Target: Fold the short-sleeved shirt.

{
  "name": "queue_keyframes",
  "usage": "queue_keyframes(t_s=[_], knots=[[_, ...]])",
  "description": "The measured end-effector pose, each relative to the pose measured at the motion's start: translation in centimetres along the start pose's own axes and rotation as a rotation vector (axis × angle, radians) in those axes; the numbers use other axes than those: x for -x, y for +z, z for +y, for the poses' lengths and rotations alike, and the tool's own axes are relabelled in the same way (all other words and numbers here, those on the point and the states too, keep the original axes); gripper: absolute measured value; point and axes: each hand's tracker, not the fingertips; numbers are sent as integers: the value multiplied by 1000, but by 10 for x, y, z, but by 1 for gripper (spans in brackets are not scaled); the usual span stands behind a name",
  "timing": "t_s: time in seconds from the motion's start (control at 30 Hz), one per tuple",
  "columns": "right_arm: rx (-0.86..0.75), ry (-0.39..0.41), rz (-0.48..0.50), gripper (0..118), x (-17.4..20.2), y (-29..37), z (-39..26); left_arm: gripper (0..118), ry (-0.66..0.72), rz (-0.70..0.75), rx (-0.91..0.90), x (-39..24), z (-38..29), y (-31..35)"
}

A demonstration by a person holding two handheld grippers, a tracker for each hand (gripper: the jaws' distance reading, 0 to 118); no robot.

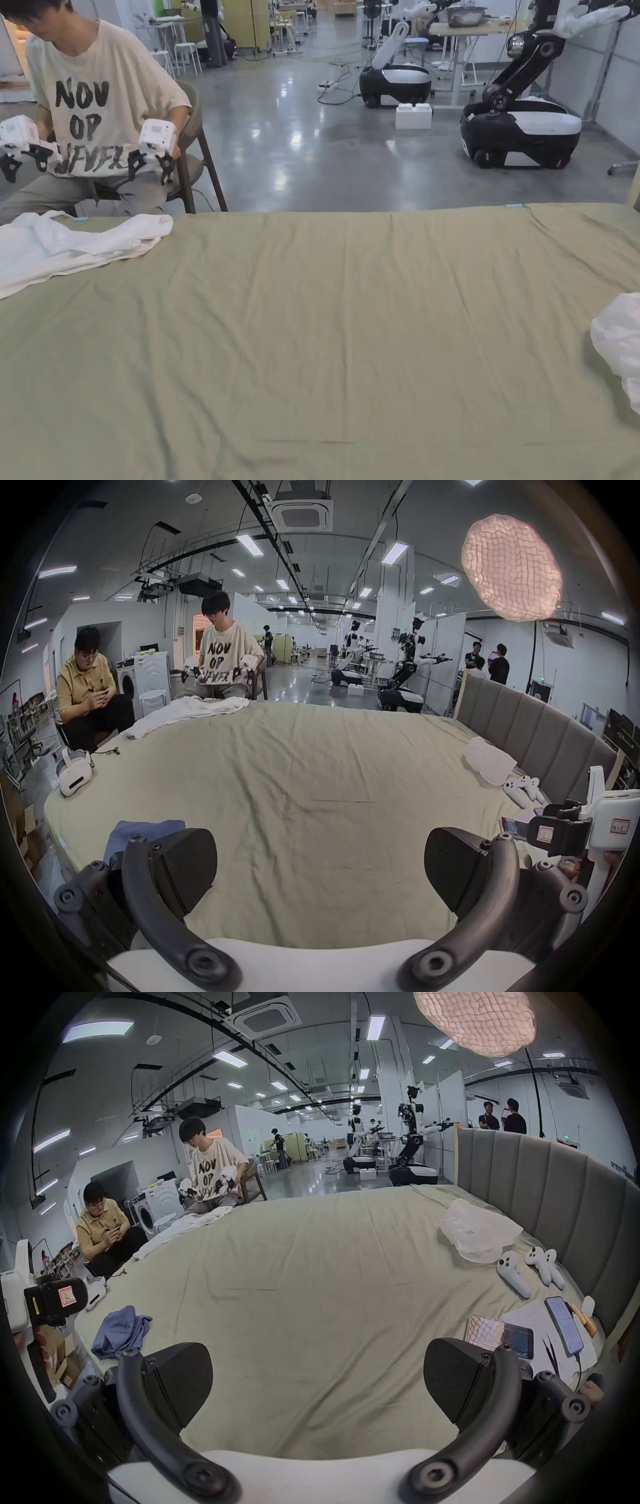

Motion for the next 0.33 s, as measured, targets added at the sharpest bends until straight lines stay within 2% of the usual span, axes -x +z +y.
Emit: queue_keyframes(t_s=[0.33], knots=[[26, 42, -22, 118, 4, -5, -7, 118, -58, 41, 36, -8, -1, 0]])
